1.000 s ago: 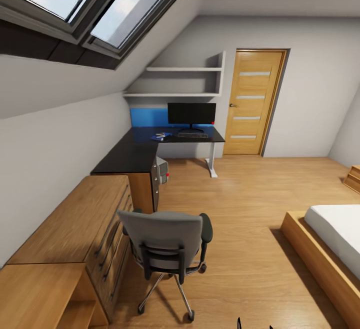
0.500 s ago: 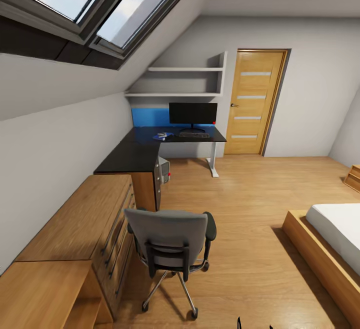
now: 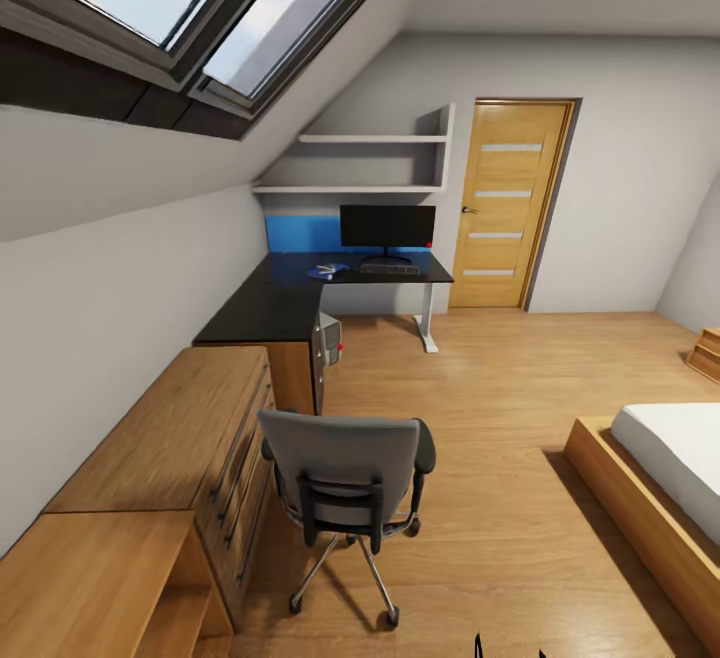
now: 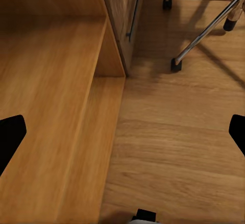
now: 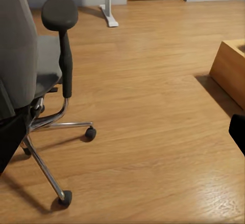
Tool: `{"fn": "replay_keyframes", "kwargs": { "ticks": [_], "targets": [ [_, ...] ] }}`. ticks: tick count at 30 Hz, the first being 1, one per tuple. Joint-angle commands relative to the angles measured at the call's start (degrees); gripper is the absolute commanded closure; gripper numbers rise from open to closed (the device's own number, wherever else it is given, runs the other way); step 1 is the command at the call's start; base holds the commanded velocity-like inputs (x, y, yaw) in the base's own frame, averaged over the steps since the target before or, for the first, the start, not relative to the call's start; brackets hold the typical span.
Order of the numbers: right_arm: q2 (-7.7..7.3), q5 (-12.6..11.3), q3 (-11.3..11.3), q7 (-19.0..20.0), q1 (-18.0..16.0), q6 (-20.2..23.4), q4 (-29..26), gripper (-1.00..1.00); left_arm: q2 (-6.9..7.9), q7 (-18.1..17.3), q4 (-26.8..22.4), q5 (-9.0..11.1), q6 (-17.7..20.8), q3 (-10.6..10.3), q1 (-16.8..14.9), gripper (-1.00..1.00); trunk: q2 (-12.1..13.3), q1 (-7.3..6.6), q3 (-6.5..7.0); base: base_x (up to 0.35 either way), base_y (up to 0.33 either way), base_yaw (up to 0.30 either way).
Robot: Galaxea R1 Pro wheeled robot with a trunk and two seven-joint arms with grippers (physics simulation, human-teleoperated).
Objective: In the bedroom, organize the workspace by keeping the computer under the desk, ensuring the monitor is on the desk, placing the keyboard on the desk next to the monitor, placing the mouse on the desk next to the keyboard, moving the folder from the swivel chair onto the desk next to the mouse, stacking the notebook on top of the folder with the pen on top of the notebook, and positioning the swivel chair next to the desk.
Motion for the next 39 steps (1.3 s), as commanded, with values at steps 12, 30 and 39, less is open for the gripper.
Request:
{"fn": "replay_keyframes", "kwargs": {
  "ticks": [12,30,39],
  "targets": [
    [0.03,0.6,-0.4,-0.3,-0.1,0.9,0.0,-1.00,0.01,0.5,0.0,0.1,-0.1,-0.5,-0.1,-1.00,-0.1,0.03,-0.13,-0.002,0.108,0.000],
    [0.03,0.6,-0.4,-0.3,-0.1,3.9,-0.1,-1.00,0.01,0.5,0.0,0.1,-0.2,-0.5,-0.1,-1.00,-0.1,0.03,-0.13,0.000,0.011,0.000],
    [-0.10,0.6,-0.4,-0.3,-0.1,3.7,-0.2,-1.00,0.01,0.4,-0.1,0.0,-0.6,-0.6,-0.1,-1.00,-0.1,0.03,-0.13,0.000,0.000,0.000]
  ]
}}
